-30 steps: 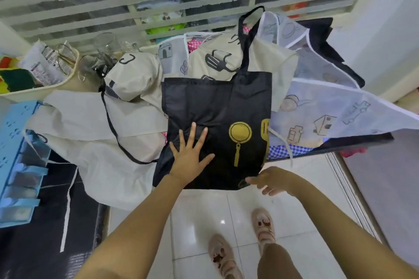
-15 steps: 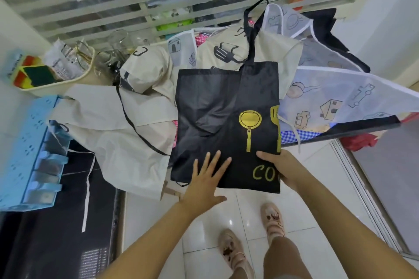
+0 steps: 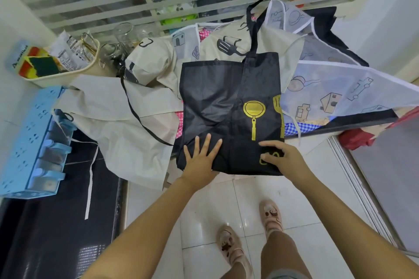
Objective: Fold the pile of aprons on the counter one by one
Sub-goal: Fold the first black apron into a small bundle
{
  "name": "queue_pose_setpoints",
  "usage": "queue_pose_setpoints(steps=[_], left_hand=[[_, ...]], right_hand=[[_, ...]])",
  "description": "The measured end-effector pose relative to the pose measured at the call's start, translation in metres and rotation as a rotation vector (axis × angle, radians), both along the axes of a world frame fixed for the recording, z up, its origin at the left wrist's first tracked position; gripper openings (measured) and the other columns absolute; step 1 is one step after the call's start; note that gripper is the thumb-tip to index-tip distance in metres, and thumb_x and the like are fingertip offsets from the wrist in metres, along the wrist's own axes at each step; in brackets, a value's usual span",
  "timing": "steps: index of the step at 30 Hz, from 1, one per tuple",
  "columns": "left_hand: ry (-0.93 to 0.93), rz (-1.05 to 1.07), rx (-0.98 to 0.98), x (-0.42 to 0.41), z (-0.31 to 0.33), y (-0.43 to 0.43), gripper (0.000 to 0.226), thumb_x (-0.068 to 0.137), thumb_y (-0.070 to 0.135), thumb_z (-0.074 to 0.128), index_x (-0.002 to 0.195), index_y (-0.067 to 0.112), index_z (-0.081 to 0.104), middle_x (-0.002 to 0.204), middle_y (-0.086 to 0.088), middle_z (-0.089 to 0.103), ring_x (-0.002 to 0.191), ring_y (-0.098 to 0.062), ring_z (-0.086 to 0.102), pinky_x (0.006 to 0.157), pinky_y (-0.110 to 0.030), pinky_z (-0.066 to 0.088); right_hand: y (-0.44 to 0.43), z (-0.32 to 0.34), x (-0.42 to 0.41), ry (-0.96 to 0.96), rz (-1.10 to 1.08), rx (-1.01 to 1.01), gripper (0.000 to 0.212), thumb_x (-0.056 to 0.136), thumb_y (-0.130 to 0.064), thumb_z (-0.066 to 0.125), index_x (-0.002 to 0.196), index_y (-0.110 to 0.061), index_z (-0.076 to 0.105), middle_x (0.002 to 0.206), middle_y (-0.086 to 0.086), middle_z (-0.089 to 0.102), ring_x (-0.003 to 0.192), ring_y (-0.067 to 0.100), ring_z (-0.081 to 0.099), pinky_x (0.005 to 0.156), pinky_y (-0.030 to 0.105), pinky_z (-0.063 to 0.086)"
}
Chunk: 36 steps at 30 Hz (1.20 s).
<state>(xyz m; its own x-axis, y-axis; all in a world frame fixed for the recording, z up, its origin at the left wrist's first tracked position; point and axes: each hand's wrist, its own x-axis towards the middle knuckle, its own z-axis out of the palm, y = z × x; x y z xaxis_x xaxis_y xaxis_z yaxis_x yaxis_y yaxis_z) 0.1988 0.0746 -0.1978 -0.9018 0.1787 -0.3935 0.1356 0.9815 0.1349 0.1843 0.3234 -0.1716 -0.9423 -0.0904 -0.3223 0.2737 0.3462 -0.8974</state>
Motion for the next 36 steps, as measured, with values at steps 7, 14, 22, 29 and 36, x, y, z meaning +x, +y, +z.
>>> queue_pose_setpoints(steps=[7,14,22,29,36], left_hand=[[0.319,0.469,0.661,0.035,0.013,-0.029,0.045,0.073,0.022,0.082,0.111,0.020,0.058,0.108,0.008,0.053,0.098,-0.007,0.054,0.086,-0.021,0.047],[0.067,1.186,0.715,0.045,-0.004,-0.049,0.041,0.085,0.025,0.072,0.119,0.009,0.053,0.093,-0.004,0.054,0.093,-0.029,0.060,0.078,-0.031,0.050],[-0.032,1.096,0.857,0.035,0.007,-0.054,0.015,0.089,0.008,0.054,0.074,0.008,0.054,0.076,-0.002,0.053,0.076,-0.018,0.048,0.061,-0.022,0.037],[-0.335,1.478,1.188,0.029,0.015,-0.044,0.045,0.092,0.054,0.051,0.104,0.012,0.063,0.089,-0.005,0.060,0.071,-0.016,0.048,0.067,-0.028,0.040],[-0.489,1.642,1.560,0.010,0.028,-0.021,0.042,0.089,0.051,0.059,0.110,0.014,0.060,0.135,-0.007,0.055,0.128,-0.032,0.047,0.106,-0.051,0.034]], right_hand=[[-0.003,0.003,-0.012,-0.045,-0.089,-0.014,0.033,0.085,-0.001,0.066,0.109,-0.022,0.067,0.115,0.007,0.063,0.102,0.025,0.061,0.085,0.028,0.052],[-0.001,0.015,-0.016,-0.085,-0.090,-0.020,0.030,0.086,0.000,0.065,0.109,-0.019,0.065,0.114,0.005,0.062,0.099,0.021,0.061,0.070,0.016,0.050],[0.003,0.022,-0.021,-0.103,-0.085,0.042,0.030,0.087,-0.002,0.064,0.113,-0.018,0.065,0.116,0.002,0.056,0.104,0.021,0.056,0.069,0.016,0.048],[0.001,0.025,-0.026,-0.131,-0.080,0.065,0.031,0.087,-0.002,0.064,0.113,-0.018,0.064,0.121,0.004,0.055,0.109,0.025,0.055,0.086,0.033,0.053],[0.018,0.038,-0.040,-0.193,-0.046,0.023,0.033,0.080,0.005,0.068,0.100,-0.021,0.068,0.116,0.010,0.062,0.103,0.028,0.061,0.082,0.030,0.052]])
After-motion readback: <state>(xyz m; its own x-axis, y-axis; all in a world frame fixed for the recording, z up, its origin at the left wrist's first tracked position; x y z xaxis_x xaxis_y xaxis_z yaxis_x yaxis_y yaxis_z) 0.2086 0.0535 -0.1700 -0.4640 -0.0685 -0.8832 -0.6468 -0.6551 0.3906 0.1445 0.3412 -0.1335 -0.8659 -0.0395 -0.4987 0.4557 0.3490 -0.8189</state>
